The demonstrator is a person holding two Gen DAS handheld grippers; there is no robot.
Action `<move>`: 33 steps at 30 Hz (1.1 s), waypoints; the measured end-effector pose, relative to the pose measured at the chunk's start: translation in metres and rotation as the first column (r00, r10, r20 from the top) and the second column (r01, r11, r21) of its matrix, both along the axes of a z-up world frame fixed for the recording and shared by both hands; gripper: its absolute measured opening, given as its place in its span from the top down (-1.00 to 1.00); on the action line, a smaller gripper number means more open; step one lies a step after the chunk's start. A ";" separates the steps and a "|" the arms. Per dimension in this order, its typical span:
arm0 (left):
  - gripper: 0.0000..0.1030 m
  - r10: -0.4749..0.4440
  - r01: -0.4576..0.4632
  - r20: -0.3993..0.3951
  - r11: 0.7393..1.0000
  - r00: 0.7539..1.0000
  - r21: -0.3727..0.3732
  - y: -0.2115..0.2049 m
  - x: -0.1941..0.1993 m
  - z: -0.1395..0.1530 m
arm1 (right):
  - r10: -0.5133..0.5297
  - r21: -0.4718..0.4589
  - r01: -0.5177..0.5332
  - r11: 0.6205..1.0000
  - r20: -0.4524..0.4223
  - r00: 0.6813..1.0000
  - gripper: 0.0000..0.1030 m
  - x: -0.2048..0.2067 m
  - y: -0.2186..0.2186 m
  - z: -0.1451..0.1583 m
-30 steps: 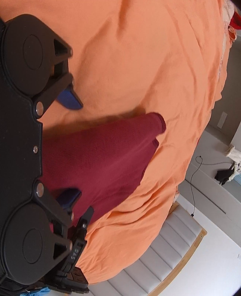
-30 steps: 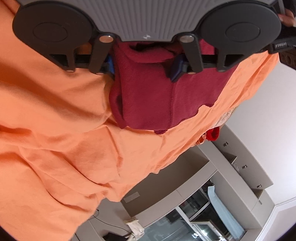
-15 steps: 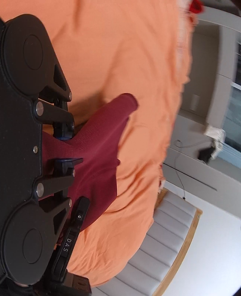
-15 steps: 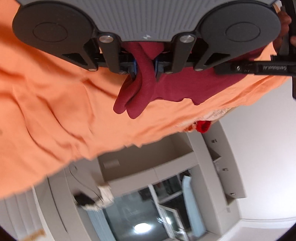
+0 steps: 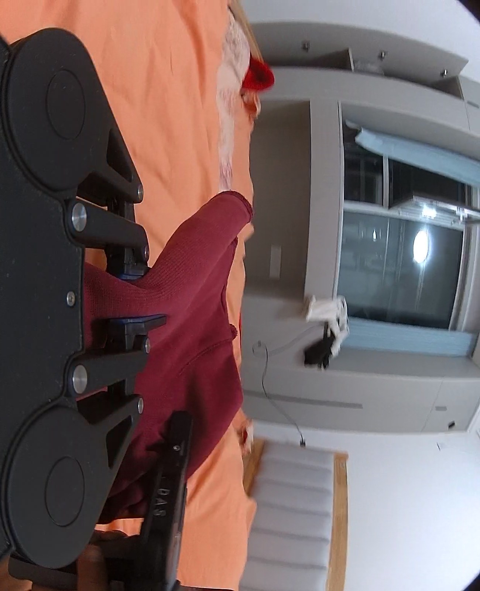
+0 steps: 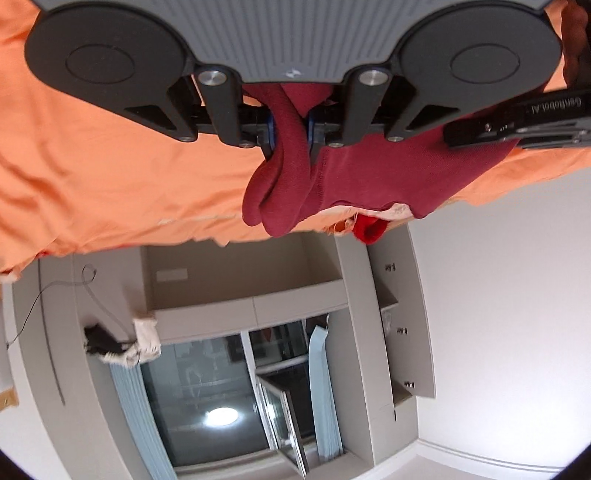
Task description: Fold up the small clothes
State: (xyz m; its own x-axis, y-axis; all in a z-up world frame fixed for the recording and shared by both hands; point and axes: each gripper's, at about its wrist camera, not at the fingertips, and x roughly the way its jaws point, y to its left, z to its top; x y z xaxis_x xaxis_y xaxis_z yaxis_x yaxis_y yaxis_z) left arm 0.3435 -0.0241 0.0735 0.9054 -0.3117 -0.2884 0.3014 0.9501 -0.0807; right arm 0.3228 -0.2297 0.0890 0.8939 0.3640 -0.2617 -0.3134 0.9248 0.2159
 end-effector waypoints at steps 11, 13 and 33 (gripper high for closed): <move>0.51 0.104 -0.100 -0.166 0.994 0.981 0.033 0.026 0.034 -0.034 | -0.029 0.095 0.042 0.995 -0.139 0.990 0.52 0.022 -0.009 -0.056; 0.45 0.113 -0.108 -0.172 0.994 0.979 0.035 0.027 0.035 -0.033 | -0.023 0.156 0.049 0.987 -0.167 0.986 0.39 0.025 -0.022 -0.066; -0.87 0.240 -0.255 -0.260 0.967 0.935 -0.027 0.048 0.030 -0.032 | -0.027 0.334 0.099 0.937 -0.215 0.976 -0.55 0.033 -0.067 -0.082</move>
